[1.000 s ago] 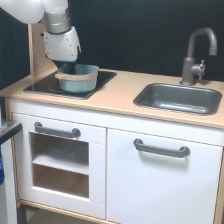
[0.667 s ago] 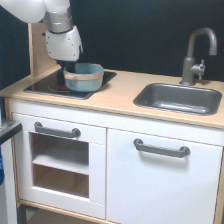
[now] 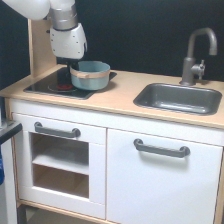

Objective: Place the pot in the sink

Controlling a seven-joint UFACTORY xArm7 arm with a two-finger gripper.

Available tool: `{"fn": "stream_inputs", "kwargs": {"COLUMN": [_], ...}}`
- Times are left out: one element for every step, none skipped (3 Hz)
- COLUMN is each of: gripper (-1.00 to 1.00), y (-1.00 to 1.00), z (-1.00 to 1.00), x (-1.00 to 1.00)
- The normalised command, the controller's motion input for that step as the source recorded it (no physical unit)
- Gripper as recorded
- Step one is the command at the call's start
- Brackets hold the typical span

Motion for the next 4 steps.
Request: {"fn": "stream_inputs", "kwargs": {"gripper": [-1.00, -1.00, -1.00, -1.00], "y": [0.01, 0.24, 0.27, 0.02], "z": [0.99, 0.98, 0.76, 0.19], "x": [0.96, 0.99, 1.00, 1.00]}}
